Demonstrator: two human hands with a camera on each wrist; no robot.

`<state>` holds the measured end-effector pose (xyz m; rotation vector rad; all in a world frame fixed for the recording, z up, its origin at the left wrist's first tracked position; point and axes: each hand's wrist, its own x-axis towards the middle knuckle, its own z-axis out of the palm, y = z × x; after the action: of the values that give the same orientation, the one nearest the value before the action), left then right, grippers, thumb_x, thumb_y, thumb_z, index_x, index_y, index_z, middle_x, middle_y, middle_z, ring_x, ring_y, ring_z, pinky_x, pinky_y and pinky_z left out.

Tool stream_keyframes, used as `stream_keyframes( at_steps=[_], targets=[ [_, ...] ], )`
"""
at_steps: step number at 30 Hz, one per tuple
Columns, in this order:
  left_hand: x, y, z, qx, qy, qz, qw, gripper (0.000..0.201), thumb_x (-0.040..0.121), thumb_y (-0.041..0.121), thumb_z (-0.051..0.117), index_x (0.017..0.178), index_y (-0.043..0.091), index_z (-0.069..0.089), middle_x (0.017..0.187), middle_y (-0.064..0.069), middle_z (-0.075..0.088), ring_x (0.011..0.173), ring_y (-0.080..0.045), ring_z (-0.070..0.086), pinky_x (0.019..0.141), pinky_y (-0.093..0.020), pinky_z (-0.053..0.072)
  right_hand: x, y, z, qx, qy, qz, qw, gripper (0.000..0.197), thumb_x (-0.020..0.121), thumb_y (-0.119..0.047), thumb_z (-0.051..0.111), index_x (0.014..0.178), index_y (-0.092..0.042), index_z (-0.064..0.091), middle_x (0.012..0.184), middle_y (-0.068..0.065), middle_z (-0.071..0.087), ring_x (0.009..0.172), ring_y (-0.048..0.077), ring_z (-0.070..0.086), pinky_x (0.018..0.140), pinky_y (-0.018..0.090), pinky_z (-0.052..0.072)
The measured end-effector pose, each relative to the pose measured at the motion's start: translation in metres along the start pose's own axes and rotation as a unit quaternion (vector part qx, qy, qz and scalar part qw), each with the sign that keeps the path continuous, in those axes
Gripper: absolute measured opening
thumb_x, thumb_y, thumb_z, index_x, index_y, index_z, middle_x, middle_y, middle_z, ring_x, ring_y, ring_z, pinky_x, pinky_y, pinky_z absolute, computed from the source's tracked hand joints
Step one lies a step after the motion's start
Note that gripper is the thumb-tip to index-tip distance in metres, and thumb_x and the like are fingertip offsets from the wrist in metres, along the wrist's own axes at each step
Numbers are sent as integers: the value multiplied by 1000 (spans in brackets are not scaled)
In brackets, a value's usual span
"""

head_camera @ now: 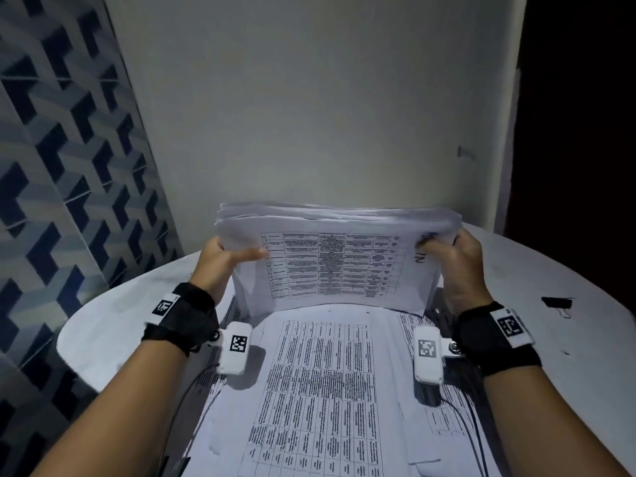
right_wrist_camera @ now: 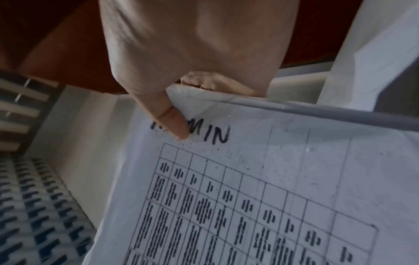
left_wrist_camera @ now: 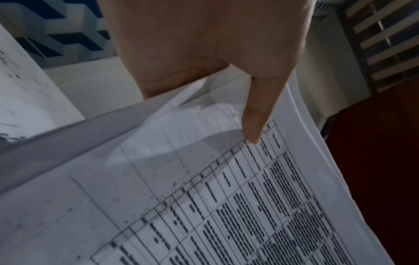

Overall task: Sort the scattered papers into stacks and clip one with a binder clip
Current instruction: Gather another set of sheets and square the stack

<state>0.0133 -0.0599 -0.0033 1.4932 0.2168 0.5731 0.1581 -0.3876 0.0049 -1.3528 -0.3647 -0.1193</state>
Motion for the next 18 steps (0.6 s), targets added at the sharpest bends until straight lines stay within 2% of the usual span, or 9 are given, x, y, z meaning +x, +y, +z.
stream_keyframes(
  at_steps=[2, 3, 5, 7, 9, 11, 13, 15, 18],
  targets=[
    [0, -1, -2, 1, 20, -4, 1000, 48, 71, -1, 79, 118, 2, 68, 119, -14, 73, 116, -35, 66, 104, -47, 50, 1, 2, -2, -2, -1, 7, 1000, 40, 79, 20, 55, 102, -8, 70, 77, -4, 72, 73, 9, 68, 62, 19, 55],
    [0, -1, -1, 9, 21, -8, 1000, 43, 76, -3, 76, 117, 5, 68, 118, -13, 74, 116, -35, 66, 105, -49, 48, 1, 6, -2, -17, -9, 23, 1000, 40, 79, 20, 56, 105, -6, 69, 78, -5, 73, 78, 14, 68, 67, 22, 57],
    [0, -3, 5, 31, 12, -13, 999, 37, 81, -8, 70, 113, 10, 68, 113, -8, 76, 111, -30, 69, 105, -50, 48, 0, 14, 1, -60, -39, 48, 996, 33, 80, 19, 62, 106, 0, 71, 83, -1, 76, 86, 21, 69, 83, 35, 59],
    [-1, 0, 15, 46, 19, -1, 999, 35, 83, -10, 68, 106, 16, 69, 104, 0, 79, 103, -22, 73, 102, -48, 51, -3, 16, 10, -99, -41, 23, 994, 27, 83, 12, 68, 106, -3, 73, 94, 6, 76, 91, 23, 71, 93, 47, 58],
    [-1, 7, 24, 59, 43, 26, 997, 33, 84, -7, 70, 104, 19, 69, 99, 5, 79, 98, -15, 74, 98, -44, 55, -5, 11, 17, -114, -23, -27, 993, 21, 87, 2, 70, 105, -10, 74, 104, 10, 76, 100, 29, 72, 94, 50, 56],
    [-2, 15, 30, 67, 59, 60, 994, 33, 85, -3, 72, 111, 16, 68, 105, 3, 77, 102, -16, 73, 95, -41, 56, -7, 5, 20, -122, -2, -74, 990, 18, 88, -5, 70, 102, -15, 74, 103, 6, 77, 101, 30, 72, 90, 48, 59],
    [-5, 18, 31, 61, 61, 76, 993, 38, 85, -2, 73, 119, 14, 66, 113, -1, 75, 106, -18, 71, 92, -37, 57, -11, 2, 19, -120, 11, -82, 989, 21, 88, -7, 69, 101, -23, 74, 101, -4, 77, 99, 21, 73, 87, 40, 60],
    [-9, 13, 27, 51, 66, 61, 995, 42, 83, -3, 73, 120, 16, 65, 115, 0, 74, 107, -17, 71, 91, -36, 56, -16, 3, 15, -91, 14, -42, 995, 29, 86, -1, 65, 100, -25, 72, 101, -9, 76, 98, 16, 71, 85, 33, 57],
    [-16, -2, 19, 39, 66, 19, 997, 46, 82, -9, 68, 122, 12, 63, 116, -3, 74, 111, -23, 69, 94, -40, 55, -19, 13, 9, -51, 16, 39, 998, 24, 83, 7, 61, 93, -14, 67, 90, -1, 70, 89, 20, 65, 76, 29, 50]
  ],
)
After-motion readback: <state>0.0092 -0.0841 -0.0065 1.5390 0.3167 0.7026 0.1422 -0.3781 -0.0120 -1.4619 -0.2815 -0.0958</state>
